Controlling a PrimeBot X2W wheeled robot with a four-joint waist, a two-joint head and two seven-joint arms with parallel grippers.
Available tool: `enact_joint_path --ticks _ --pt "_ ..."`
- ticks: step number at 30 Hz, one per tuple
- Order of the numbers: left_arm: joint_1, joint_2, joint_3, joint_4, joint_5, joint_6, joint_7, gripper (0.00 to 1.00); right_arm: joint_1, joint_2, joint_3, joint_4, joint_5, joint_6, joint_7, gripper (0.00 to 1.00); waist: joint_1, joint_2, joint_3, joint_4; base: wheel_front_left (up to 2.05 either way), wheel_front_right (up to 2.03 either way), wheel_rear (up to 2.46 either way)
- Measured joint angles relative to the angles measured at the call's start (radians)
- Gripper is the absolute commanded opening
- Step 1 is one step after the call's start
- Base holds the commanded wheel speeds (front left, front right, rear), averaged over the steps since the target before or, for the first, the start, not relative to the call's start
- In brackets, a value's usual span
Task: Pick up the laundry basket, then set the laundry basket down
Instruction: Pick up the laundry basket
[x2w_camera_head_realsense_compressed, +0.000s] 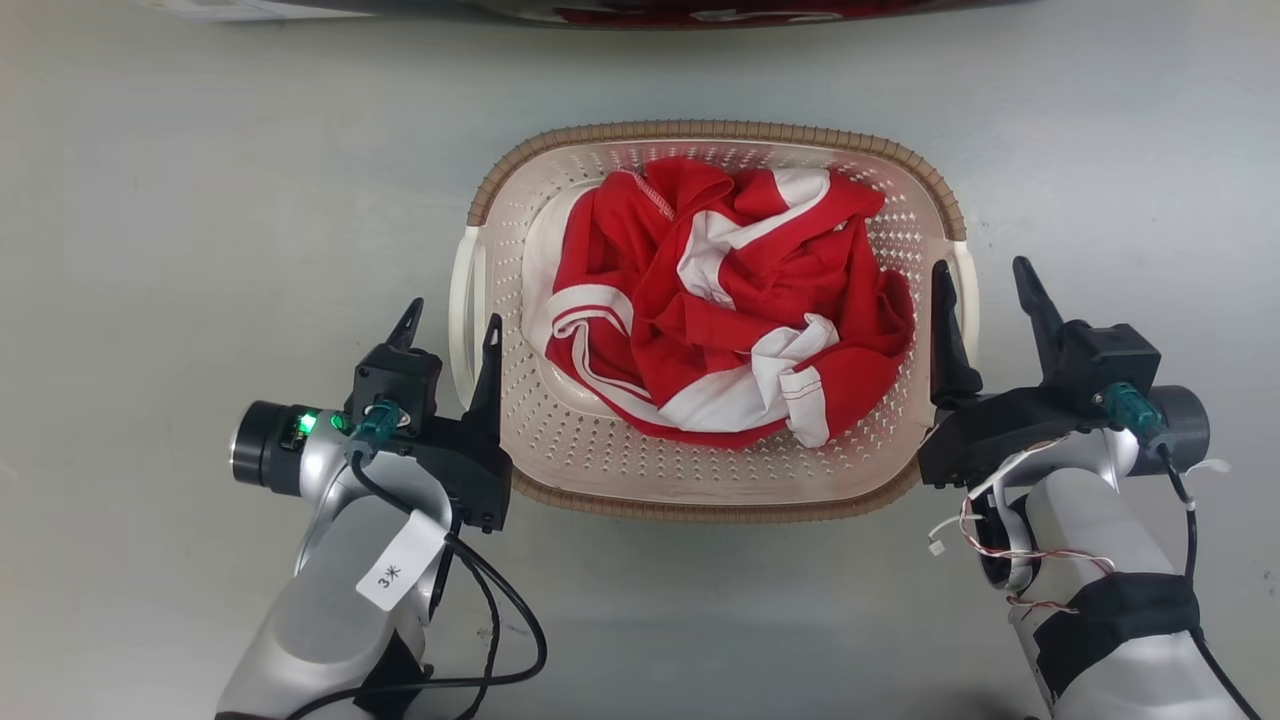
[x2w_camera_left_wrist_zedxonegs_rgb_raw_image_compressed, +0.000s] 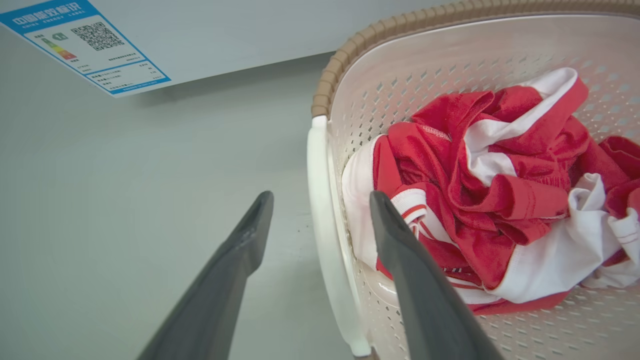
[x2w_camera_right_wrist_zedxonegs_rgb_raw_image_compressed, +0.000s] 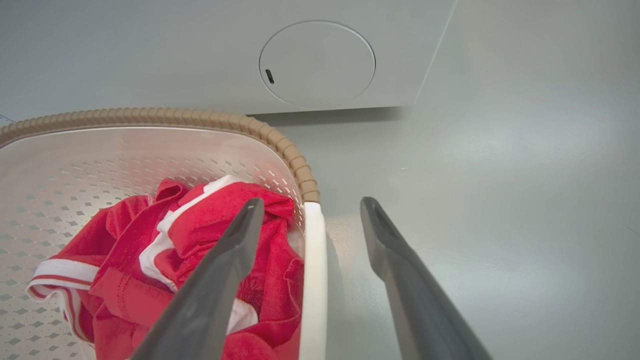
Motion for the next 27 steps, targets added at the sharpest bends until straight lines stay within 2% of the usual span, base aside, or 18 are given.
enact_joint_path --ticks 13,22,27 --pt "-0.028 0.0 -0.084 0.077 -0.125 0.001 -0.005 1.0 -0.028 0.0 0.073 0.087 0.071 -0.002 0.0 1.0 0.0 -0.0001 0.032 0.0 0.0 0.0 0.0" --pt "-0.052 0.0 -0.128 0.098 -0.239 0.002 -0.008 1.0 -0.067 0.0 0.115 0.157 0.095 -0.027 0.0 1.0 -0.0001 -0.0001 0.044 0.005 0.0 0.0 0.0" --pt "-0.065 0.0 -0.154 0.106 -0.279 0.005 -0.008 1.0 -0.085 0.0 0.121 0.188 0.104 -0.028 0.0 1.0 0.0 -0.0001 0.05 0.005 0.0 0.0 0.0"
